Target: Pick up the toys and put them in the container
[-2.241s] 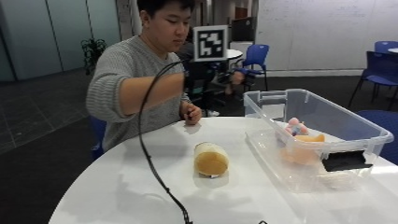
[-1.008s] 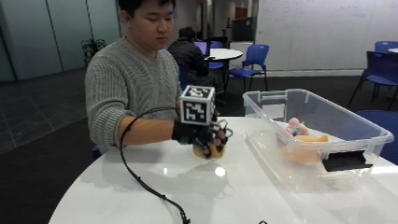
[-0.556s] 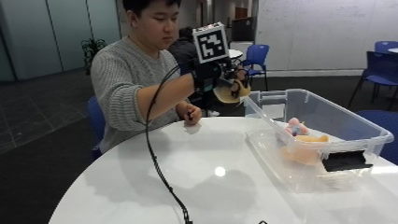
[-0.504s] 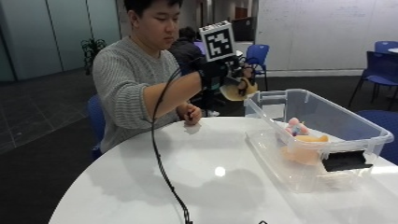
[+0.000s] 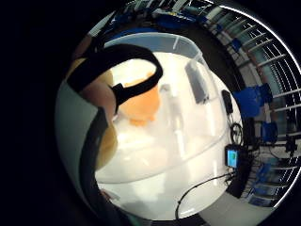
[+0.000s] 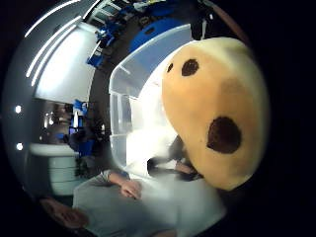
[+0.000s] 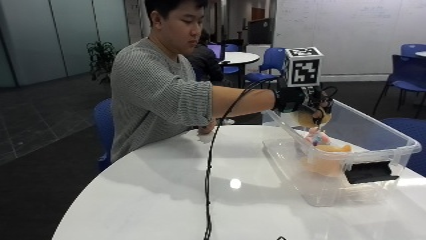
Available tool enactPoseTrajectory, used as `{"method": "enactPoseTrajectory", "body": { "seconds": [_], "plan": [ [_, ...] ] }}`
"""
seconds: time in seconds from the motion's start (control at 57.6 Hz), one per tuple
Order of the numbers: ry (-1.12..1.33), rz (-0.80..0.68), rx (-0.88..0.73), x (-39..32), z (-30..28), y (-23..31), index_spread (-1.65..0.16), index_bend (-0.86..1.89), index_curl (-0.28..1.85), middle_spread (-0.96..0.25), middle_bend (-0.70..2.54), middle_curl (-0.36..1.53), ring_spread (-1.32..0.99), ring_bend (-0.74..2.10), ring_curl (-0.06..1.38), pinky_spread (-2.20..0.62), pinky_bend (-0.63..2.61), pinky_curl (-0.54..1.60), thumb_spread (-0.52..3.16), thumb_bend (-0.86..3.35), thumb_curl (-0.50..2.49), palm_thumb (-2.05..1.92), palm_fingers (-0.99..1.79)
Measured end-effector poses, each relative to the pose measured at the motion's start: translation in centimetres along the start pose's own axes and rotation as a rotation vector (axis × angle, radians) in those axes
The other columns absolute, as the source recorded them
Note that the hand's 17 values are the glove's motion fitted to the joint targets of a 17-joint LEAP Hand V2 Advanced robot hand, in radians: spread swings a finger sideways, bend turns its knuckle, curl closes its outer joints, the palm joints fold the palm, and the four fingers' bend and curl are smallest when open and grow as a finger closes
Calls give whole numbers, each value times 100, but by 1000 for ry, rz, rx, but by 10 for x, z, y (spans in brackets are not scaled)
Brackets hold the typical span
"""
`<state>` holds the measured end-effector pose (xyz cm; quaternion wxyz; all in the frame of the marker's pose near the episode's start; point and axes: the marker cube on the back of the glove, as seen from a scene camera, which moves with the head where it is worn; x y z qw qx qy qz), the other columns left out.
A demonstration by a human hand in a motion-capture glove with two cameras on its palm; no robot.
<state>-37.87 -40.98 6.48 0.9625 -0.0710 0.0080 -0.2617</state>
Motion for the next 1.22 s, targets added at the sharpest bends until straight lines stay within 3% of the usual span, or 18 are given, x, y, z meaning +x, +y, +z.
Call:
{"method": "enactPoseTrajectory", "body": {
  "seconds": [0.087,0.208,0.434,0.521,0.643,0.782,1.008,1.216],
  "plan": [
    [7,33,-101,2,16,0,-38,19,35,-31,41,63,-44,65,56,-27,123,35,131,-2,69,37,34],
    [34,52,-195,3,28,4,-38,15,37,-25,18,56,-33,50,54,-16,134,38,132,-5,58,21,-5],
    [-5,53,-94,5,-2,20,-36,15,33,-17,8,38,-19,39,47,-2,136,37,125,-3,46,7,-19],
    [82,91,-28,18,-27,45,-36,14,33,-16,8,34,-16,38,46,0,134,36,125,-3,43,6,-19],
    [-118,-2,84,23,-68,107,-36,14,32,-15,10,29,-14,37,45,1,131,35,125,-2,40,5,-18],
    [-164,-155,90,61,-69,227,-36,16,32,-14,11,26,-12,34,44,2,127,34,129,-1,38,6,-15],
    [-291,96,101,77,37,415,-38,20,35,-15,12,23,-12,30,42,1,119,32,135,-1,35,8,-8],
    [-278,279,163,75,108,495,-39,21,38,-15,13,22,-13,29,41,1,112,30,139,-1,33,9,-7]
  ]
}}
